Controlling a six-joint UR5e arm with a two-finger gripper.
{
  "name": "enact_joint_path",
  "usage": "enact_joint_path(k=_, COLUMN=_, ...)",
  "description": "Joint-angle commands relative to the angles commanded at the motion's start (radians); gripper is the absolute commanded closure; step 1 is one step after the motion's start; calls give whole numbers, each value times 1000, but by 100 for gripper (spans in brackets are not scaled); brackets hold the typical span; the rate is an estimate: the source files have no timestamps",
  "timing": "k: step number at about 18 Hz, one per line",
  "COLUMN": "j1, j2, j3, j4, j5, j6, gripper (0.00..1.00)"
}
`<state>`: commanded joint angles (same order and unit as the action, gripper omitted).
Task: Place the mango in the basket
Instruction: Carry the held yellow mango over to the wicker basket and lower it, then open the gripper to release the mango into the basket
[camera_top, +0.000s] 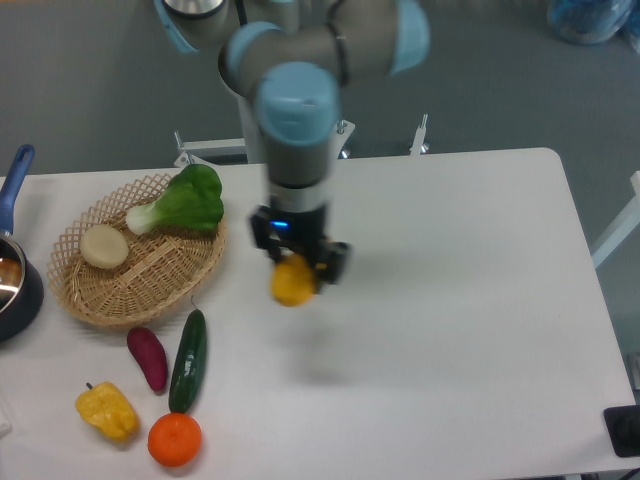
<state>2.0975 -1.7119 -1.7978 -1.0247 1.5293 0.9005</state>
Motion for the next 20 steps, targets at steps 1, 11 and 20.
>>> enact_joint_path(k=1, j1=-46, j2=-2, j3=-2, j4=2, j5=6, j6=-3, gripper=80)
enact_joint_path(k=11, j1=-261, j2=-159, j3=17, j4=98, j5=5, j6=-112, gripper=66)
enact_joint_path(k=20, j1=-275, j2=-195, j3=25, j4=135, j5=6, j6=-138, gripper=0)
